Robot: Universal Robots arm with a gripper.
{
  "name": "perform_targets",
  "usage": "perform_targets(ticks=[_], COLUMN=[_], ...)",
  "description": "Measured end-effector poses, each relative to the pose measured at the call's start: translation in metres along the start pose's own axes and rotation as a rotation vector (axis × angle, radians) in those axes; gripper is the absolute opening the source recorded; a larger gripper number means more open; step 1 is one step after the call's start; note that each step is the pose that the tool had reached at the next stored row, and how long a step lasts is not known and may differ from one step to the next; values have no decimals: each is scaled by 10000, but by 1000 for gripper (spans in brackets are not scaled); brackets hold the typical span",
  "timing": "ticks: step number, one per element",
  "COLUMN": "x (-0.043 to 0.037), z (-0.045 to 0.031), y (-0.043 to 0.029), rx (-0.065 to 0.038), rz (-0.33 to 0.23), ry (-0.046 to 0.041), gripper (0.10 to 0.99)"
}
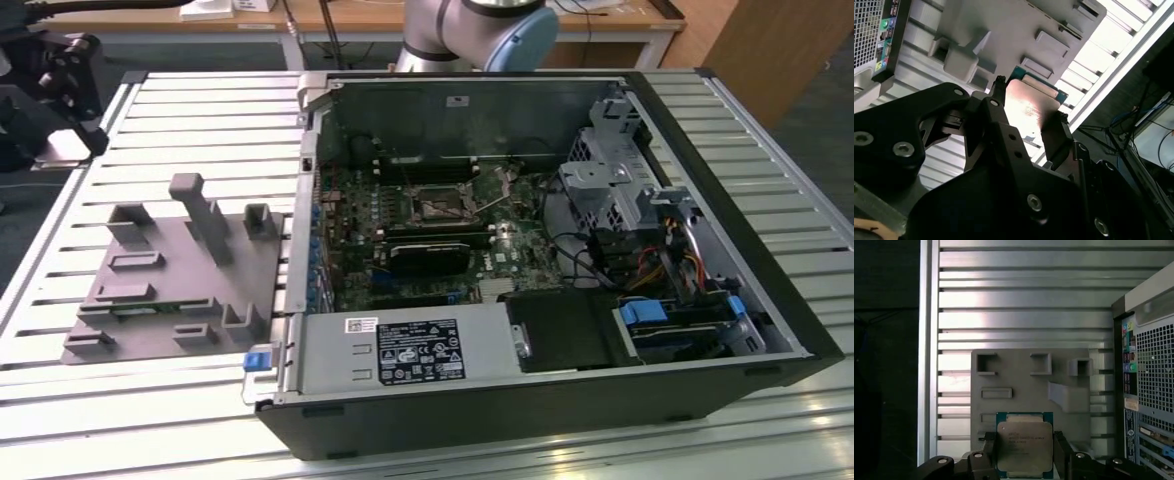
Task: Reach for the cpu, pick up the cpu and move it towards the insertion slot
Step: 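Pick up the cpu and move it towards the insertion slot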
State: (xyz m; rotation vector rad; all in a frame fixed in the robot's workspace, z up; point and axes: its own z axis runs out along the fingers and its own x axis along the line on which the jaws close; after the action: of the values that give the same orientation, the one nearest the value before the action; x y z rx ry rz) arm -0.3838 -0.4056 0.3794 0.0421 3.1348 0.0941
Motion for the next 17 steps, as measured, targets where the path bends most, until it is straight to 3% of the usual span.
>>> perform_targets(ticks=[17], x=[-436], z=[2], y=[8], rx=[-119], rz=[1], ry=[4], gripper=[537])
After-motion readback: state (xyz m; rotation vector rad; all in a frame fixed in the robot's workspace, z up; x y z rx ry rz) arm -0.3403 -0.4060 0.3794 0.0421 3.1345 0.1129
